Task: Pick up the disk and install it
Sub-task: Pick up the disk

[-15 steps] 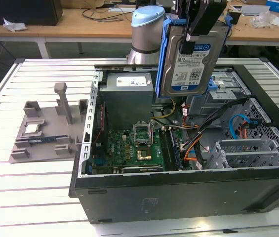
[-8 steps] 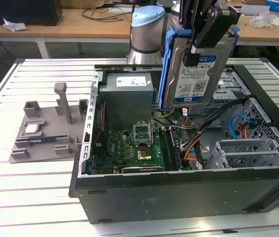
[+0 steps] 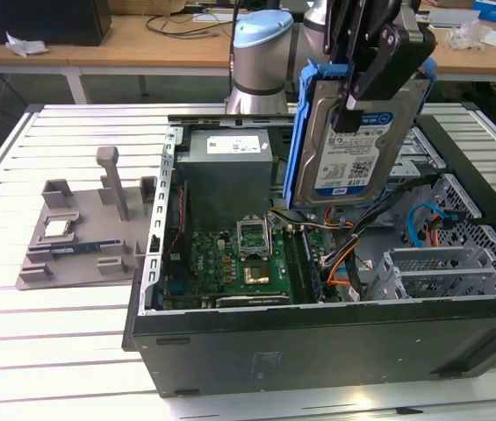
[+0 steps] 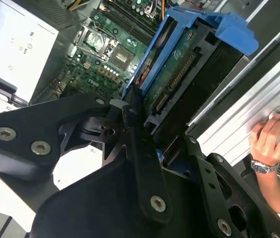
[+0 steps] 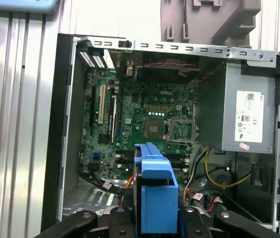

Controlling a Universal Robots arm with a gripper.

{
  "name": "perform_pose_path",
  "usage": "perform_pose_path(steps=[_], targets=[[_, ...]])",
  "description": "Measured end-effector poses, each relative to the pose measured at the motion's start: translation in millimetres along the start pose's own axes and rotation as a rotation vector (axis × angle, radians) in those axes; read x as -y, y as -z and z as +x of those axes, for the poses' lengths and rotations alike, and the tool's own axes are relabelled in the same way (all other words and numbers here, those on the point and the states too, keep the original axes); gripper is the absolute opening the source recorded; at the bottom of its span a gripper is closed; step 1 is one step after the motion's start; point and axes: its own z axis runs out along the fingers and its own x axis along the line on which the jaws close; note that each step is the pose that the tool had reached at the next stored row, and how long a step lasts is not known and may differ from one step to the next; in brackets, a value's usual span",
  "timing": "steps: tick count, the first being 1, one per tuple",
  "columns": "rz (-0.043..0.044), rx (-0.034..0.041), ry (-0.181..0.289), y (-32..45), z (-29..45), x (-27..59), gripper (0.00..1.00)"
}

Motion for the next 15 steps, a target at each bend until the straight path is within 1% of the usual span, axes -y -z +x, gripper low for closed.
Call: perform_pose_path(steps=[2,10,14,15], targets=[[0.0000,-0.0006,0.000,-0.3,4.3,-0.1,0.37],[-0.0002,-0.0020,0.000,-1.4,16.7,-0.6,0.37],[-0.0002,-0.0031,0.000,-2.4,26.1,-0.9,0.37],[-0.0002,-0.0032,0.000,-2.5,27.4,-1.0,0.37]])
